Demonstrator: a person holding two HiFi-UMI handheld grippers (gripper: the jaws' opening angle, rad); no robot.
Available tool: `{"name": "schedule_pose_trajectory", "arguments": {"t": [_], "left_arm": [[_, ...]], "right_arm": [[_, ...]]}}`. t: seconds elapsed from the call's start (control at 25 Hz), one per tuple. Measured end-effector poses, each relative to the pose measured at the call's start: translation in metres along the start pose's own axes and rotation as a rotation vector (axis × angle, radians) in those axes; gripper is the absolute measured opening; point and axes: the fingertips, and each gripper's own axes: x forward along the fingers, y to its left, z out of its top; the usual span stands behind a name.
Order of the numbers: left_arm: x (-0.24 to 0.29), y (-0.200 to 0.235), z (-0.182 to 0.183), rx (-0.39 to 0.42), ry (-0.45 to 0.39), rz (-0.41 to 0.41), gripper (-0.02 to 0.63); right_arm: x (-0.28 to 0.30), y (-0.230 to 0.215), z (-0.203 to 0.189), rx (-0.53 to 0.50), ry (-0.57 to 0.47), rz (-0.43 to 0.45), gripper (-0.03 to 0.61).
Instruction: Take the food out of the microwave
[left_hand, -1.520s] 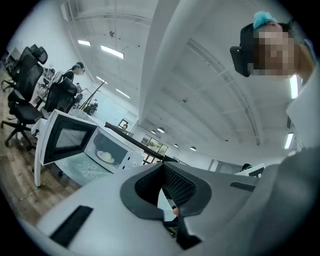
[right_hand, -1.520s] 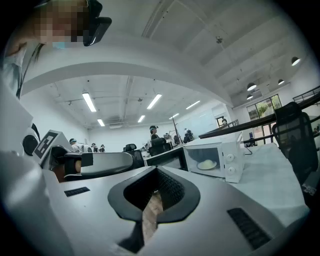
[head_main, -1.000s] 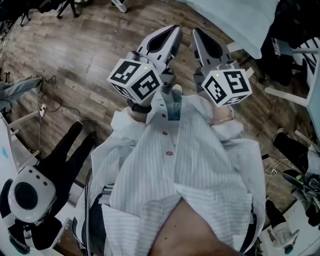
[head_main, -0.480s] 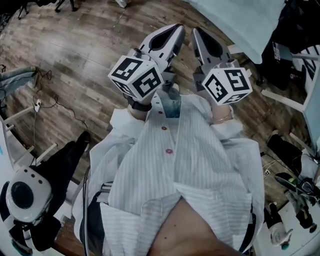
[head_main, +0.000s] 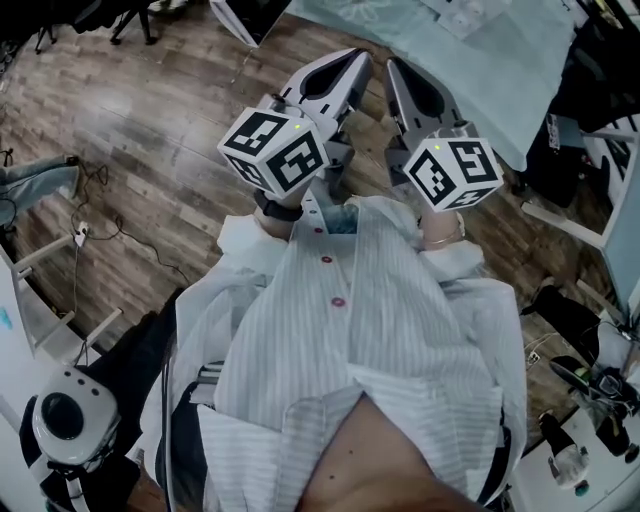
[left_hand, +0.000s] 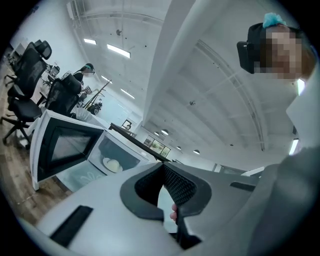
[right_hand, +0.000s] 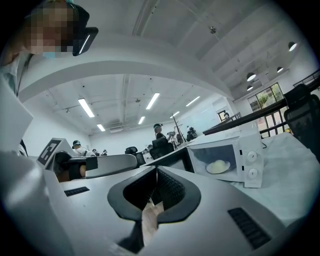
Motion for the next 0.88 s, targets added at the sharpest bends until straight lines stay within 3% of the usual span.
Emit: {"name": "schedule_pose_trajectory", "arguments": {"t": [0.4, 0.88], "left_arm": [[0.033, 0.073, 0.033, -0.011, 0.066, -0.04, 0.008], [0.052, 0.111, 0.04, 0.001, 0.156, -0.119, 0.008]], "right_arm": [[0.088, -0.017, 0.018, 0.03, -0.033, -0.076, 0.034], [0.122, -0.038, 0.02, 0.046, -0.068, -0.208, 0.034]]}}
